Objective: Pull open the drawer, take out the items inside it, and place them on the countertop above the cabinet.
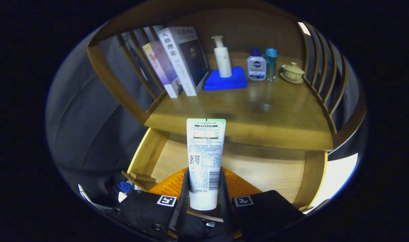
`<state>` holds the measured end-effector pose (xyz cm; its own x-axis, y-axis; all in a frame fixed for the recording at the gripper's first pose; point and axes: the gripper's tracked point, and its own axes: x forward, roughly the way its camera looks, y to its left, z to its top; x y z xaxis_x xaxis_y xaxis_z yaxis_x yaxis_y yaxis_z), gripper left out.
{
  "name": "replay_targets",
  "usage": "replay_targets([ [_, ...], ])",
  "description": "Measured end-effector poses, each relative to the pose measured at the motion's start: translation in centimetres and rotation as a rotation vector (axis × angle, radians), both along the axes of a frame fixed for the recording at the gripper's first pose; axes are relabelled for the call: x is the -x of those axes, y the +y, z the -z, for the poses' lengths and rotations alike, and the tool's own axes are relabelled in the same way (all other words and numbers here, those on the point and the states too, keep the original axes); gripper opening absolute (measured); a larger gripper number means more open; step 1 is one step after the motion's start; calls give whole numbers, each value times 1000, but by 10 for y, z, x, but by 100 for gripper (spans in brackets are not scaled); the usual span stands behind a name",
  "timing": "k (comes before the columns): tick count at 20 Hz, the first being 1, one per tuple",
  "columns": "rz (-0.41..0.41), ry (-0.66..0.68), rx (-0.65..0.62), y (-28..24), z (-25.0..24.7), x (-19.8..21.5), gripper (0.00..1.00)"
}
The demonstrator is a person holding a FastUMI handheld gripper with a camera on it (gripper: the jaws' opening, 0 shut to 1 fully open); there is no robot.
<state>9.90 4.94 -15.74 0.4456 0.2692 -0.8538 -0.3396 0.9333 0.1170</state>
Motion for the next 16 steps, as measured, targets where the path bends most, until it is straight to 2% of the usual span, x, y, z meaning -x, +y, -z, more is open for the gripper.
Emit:
replay_targets([
  [7,165,-29,-35,-17,-10,-73,47],
  [11,220,-51,23,-25,2,-109,47],
  [16,230,-40,52,-17,18,-143,47],
])
